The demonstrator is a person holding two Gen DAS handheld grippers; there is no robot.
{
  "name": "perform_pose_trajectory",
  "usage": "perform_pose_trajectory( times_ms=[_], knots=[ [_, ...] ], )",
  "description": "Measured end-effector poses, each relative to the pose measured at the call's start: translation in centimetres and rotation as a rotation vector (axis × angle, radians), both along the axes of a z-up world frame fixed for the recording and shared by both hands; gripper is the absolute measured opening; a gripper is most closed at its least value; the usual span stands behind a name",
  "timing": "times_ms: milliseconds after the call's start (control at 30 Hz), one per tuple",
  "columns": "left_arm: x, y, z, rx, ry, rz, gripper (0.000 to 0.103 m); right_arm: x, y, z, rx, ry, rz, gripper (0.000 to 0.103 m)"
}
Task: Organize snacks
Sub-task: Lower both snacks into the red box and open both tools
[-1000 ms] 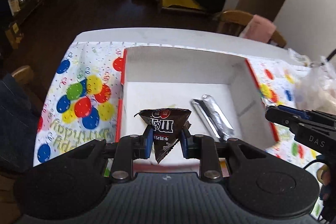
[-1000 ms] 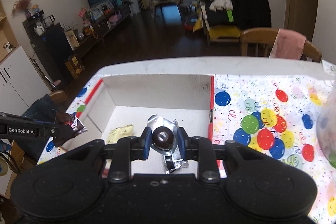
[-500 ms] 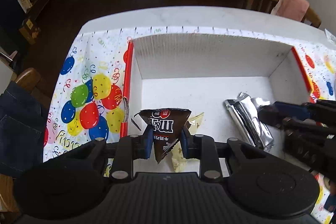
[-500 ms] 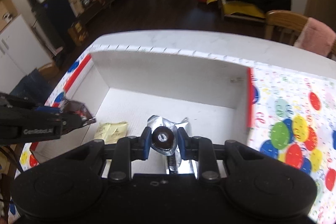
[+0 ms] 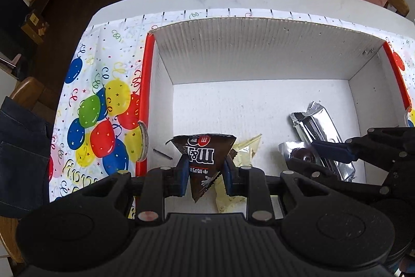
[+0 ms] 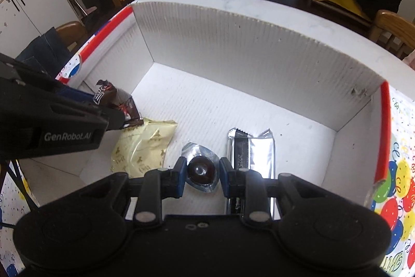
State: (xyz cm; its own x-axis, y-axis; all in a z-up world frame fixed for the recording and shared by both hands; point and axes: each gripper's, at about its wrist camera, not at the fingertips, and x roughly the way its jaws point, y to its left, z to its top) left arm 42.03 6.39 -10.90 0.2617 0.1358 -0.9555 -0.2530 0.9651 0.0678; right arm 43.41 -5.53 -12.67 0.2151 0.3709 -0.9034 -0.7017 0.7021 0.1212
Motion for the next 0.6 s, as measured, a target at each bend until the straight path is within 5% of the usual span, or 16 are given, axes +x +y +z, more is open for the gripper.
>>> perform_pose_trajectory(
  times_ms=[600],
  knots=[
    [-0.6,0.7,0.8,-0.027,-0.025,0.023,0.026,0.2,-0.8,0.2,0.018,0.01,-0.018,0.034]
  ],
)
